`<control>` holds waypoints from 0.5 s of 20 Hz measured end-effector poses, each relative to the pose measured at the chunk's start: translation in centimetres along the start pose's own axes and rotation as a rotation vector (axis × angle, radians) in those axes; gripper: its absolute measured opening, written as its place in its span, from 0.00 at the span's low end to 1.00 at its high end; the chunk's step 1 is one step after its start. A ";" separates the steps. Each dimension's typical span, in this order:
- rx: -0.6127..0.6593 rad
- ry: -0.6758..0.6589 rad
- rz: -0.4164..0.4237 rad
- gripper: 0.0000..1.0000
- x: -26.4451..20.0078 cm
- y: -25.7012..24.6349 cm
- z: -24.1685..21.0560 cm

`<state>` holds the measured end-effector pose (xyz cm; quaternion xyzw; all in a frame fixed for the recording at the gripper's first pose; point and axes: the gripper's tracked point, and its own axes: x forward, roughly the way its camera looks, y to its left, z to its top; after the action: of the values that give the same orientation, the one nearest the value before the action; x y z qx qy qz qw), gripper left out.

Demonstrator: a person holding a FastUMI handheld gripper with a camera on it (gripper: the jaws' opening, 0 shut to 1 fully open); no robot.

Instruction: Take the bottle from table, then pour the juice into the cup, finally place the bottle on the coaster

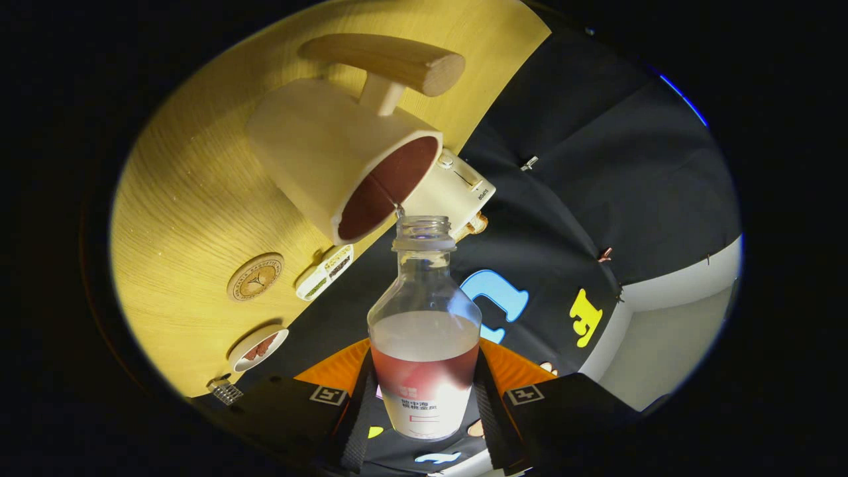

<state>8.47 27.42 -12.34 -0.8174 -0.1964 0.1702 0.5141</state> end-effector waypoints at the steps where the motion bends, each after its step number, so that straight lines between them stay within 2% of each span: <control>1: -0.002 0.000 -0.001 0.71 0.0 0.0 -0.1; 10: -0.046 -0.027 -0.025 0.71 0.3 -0.7 0.2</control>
<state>8.55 28.03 -11.86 -0.8240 -0.2173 0.1701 0.4948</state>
